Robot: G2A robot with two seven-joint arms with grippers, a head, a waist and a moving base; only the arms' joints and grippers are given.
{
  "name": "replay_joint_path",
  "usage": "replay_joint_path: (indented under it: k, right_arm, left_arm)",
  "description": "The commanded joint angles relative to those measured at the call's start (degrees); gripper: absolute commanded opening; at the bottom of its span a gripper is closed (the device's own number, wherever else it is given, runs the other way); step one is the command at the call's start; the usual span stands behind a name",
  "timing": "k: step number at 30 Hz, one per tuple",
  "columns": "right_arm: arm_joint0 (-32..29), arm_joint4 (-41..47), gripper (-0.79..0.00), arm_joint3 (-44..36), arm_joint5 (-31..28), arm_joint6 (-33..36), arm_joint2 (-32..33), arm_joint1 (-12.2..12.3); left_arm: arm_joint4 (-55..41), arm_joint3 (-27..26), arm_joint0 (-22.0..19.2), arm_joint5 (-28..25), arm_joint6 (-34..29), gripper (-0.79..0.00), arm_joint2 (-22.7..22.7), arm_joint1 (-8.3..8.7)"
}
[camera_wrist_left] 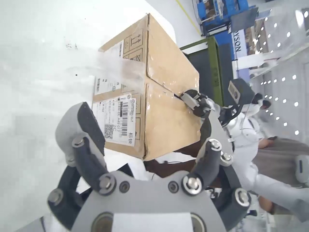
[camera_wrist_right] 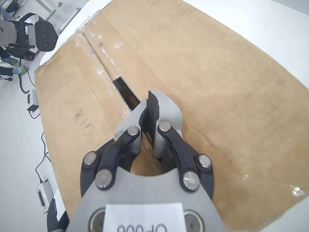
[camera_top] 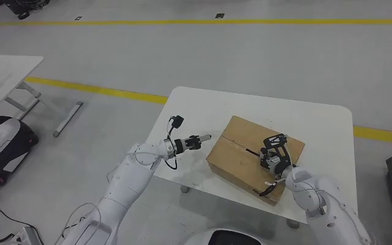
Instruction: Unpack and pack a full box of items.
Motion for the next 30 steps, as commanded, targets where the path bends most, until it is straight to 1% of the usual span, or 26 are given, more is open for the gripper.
replay_joint_path:
  k: [1,3,7,12,15,20,22,30]
  right_arm:
    - [-0.1,-0.1,-0.785,-0.2,0.0,0.1,0.1,0.0]
    - [-0.3,-0.3,-0.785,-0.3,0.0,0.2,0.2,0.0]
    - [-0.6,-0.6,-0.785,-0.8,0.0,0.4,0.3,0.1]
    - [-0.9,-0.9,-0.785,-1.2,-0.1,0.7,0.6,0.1]
    - [-1.0,-0.9,-0.785,-1.5,-0.3,0.6,0.7,0.1]
    - [-1.2,-0.7,-0.785,-1.9,-0.2,0.6,0.9,0.1]
    - [-1.3,-0.7,-0.785,-2.2,-0.1,0.7,0.9,0.0]
    - [-1.9,-0.8,-0.785,-3.1,0.2,0.6,1.0,0.0]
  left_arm:
    - [-3.5,3.2,-1.2,0.2,0.1,0.000,0.8,-0.44]
    - [-8.1,6.6,-2.4,0.9,0.2,0.000,1.4,-1.05]
    - [-13.4,13.0,-5.3,1.6,-0.2,0.000,2.9,-2.09]
    - [-16.8,19.3,-8.9,1.8,-1.7,0.000,5.3,-3.39]
    - [-15.7,21.0,-11.0,0.2,-2.6,0.000,6.8,-3.87]
    - [-17.7,24.9,-13.1,0.6,-2.7,0.000,8.2,-4.90]
    - [-17.0,26.2,-14.1,0.1,-2.8,0.000,8.9,-5.18]
    - [-21.2,31.0,-16.0,0.1,-3.1,0.000,10.3,-6.88]
